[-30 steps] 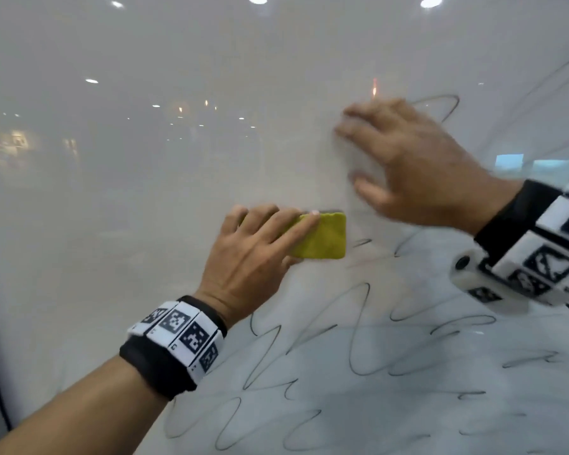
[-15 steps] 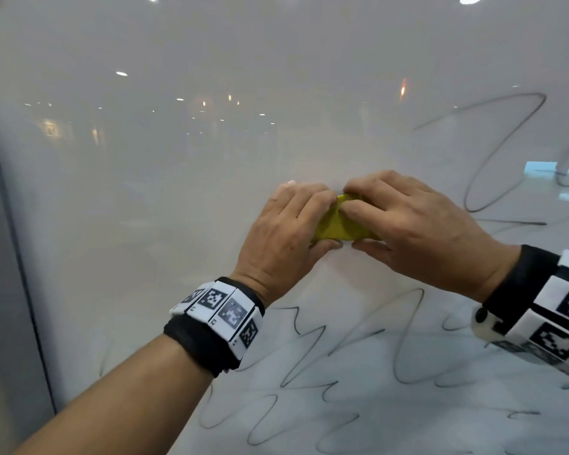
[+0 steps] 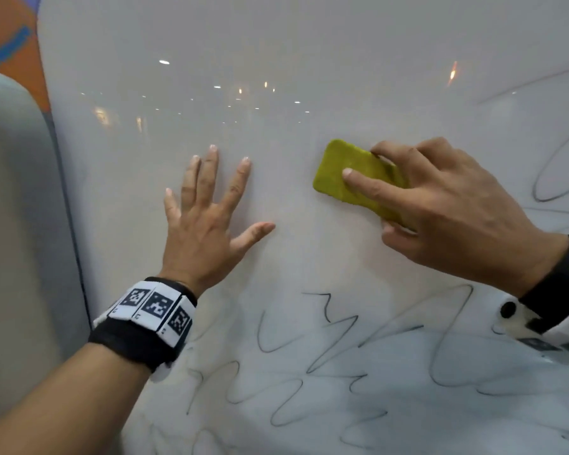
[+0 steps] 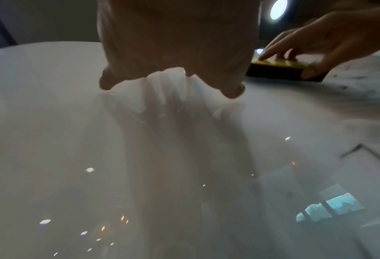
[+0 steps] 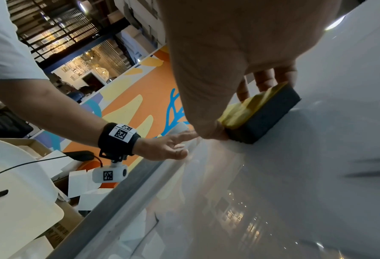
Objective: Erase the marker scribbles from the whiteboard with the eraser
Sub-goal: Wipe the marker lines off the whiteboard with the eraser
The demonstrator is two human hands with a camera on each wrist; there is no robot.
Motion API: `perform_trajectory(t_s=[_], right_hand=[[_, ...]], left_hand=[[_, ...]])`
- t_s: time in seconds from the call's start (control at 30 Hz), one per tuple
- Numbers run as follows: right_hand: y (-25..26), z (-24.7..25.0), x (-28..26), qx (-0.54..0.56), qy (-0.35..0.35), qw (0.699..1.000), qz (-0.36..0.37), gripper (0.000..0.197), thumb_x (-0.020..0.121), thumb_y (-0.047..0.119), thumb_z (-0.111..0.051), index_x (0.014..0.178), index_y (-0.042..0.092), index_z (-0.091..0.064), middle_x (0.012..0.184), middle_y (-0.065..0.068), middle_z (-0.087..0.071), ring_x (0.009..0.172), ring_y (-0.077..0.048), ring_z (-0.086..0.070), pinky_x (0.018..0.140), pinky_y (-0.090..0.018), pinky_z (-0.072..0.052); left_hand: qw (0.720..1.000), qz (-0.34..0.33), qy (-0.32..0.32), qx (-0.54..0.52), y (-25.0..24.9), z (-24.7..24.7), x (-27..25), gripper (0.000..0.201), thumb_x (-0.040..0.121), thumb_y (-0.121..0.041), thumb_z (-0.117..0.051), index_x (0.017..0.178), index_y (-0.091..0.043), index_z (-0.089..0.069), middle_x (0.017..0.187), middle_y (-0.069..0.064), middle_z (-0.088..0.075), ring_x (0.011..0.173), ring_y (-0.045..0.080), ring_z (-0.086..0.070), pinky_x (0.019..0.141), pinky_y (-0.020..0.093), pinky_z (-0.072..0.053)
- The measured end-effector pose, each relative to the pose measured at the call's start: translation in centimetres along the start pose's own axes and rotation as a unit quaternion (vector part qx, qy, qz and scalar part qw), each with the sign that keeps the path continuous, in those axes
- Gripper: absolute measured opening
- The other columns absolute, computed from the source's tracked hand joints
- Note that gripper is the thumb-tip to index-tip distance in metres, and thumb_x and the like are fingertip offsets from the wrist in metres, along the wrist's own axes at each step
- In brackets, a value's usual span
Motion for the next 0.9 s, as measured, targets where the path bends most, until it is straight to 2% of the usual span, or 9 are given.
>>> perform_trajectory(t_s=[0.1, 0.27, 0.43, 0.53, 0.63, 0.7, 0.77, 0.83, 0.9], right_hand=[[1.0, -1.1, 0.2, -0.006, -0.035, 0.999, -0.025, 0.06, 0.085, 0.025, -0.063, 0.143, 0.018, -0.051, 0.139, -0.022, -0.048, 0.099, -0.041, -0.045, 0.079, -0.054, -0.049], [3.4, -2.5, -0.3, -0.011, -0.078, 0.995, -0.068, 0.049, 0.091, 0.032, -0.065, 0.137, 0.015, -0.059, 0.136, -0.024, -0.051, 0.1, -0.041, -0.044, 0.082, -0.051, -0.044], [11.5, -6.9, -2.9, 0.019, -0.013, 1.0, 0.021, 0.036, 0.095, 0.022, -0.063, 0.13, 0.013, -0.065, 0.134, -0.027, -0.055, 0.093, -0.042, -0.054, 0.078, -0.052, -0.051], [12.5, -7.3, -2.5, 0.04, -0.008, 0.998, 0.044, 0.033, 0.097, 0.021, -0.062, 0.129, 0.014, -0.066, 0.134, -0.026, -0.056, 0.092, -0.044, -0.056, 0.08, -0.051, -0.051], [11.1, -6.7, -1.5, 0.027, -0.06, 0.998, -0.023, 0.04, 0.094, 0.023, -0.066, 0.133, 0.013, -0.063, 0.136, -0.027, -0.053, 0.096, -0.044, -0.051, 0.086, -0.05, -0.043], [12.6, -7.4, -2.0, 0.037, -0.082, 0.993, -0.077, 0.043, 0.092, 0.021, -0.068, 0.133, 0.012, -0.063, 0.137, -0.028, -0.051, 0.099, -0.047, -0.052, 0.09, -0.047, -0.041], [16.6, -9.6, -3.7, 0.05, -0.067, 0.994, -0.074, 0.041, 0.089, 0.016, -0.071, 0.13, 0.012, -0.066, 0.136, -0.029, -0.053, 0.098, -0.048, -0.054, 0.089, -0.049, -0.044], [20.4, -12.0, -5.5, 0.057, -0.022, 0.998, -0.032, 0.045, 0.084, 0.01, -0.075, 0.129, 0.014, -0.067, 0.135, -0.027, -0.055, 0.094, -0.046, -0.056, 0.081, -0.051, -0.05], [21.5, -13.0, -6.0, 0.07, 0.011, 0.997, -0.008, 0.048, 0.083, 0.009, -0.076, 0.129, 0.017, -0.067, 0.135, -0.024, -0.057, 0.092, -0.045, -0.058, 0.077, -0.052, -0.05]], left_hand=[[1.0, -0.012, 0.006, 0.016, 1.4, -0.7, -0.5, 0.08, 0.088, -0.076, -0.03, 0.156, -0.043, -0.003, 0.166, -0.002, 0.007, 0.153, 0.023, 0.005, 0.109, 0.074, -0.017], [0.999, -0.036, 0.01, 0.018, 3.1, -1.2, -0.9, 0.069, 0.096, -0.066, -0.03, 0.156, -0.043, -0.007, 0.167, -0.001, 0.004, 0.153, 0.024, 0.003, 0.107, 0.076, -0.016], [0.999, -0.037, 0.016, 0.007, 5.7, -1.8, -2.8, 0.057, 0.104, -0.047, -0.032, 0.156, -0.041, -0.011, 0.167, 0.001, 0.0, 0.153, 0.025, 0.0, 0.106, 0.078, -0.014], [0.999, -0.028, 0.017, -0.007, 7.7, -2.4, -4.3, 0.055, 0.106, -0.037, -0.034, 0.156, -0.042, -0.011, 0.167, 0.0, 0.001, 0.153, 0.024, 0.002, 0.108, 0.077, -0.012], [1.0, -0.01, 0.015, -0.022, 9.7, -3.4, -6.3, 0.056, 0.107, -0.029, -0.037, 0.156, -0.043, -0.012, 0.167, 0.0, 0.0, 0.153, 0.024, 0.001, 0.109, 0.076, -0.012], [1.0, 0.0, 0.013, -0.026, 10.9, -4.1, -7.8, 0.063, 0.105, -0.018, -0.043, 0.156, -0.043, -0.013, 0.167, -0.001, -0.001, 0.153, 0.024, 0.001, 0.11, 0.075, -0.012], [1.0, 0.003, 0.009, -0.028, 11.8, -4.7, -8.9, 0.069, 0.103, -0.01, -0.046, 0.156, -0.042, -0.014, 0.167, -0.001, -0.002, 0.153, 0.024, 0.0, 0.11, 0.074, -0.013], [1.0, 0.004, 0.004, -0.029, 12.4, -5.1, -9.6, 0.07, 0.102, -0.007, -0.046, 0.156, -0.041, -0.016, 0.167, 0.0, -0.003, 0.153, 0.024, -0.001, 0.111, 0.074, -0.014], [1.0, 0.0, 0.001, -0.03, 13.1, -5.1, -10.1, 0.073, 0.1, -0.002, -0.047, 0.156, -0.039, -0.019, 0.166, 0.001, -0.006, 0.153, 0.025, -0.004, 0.111, 0.073, -0.016]])
Point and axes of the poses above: each hand's wrist, its own x-axis towards the middle knuckle, its own z-axis out of the back of the hand, y = z × x, the point moved 2 cm from there along x, towards the middle knuckle
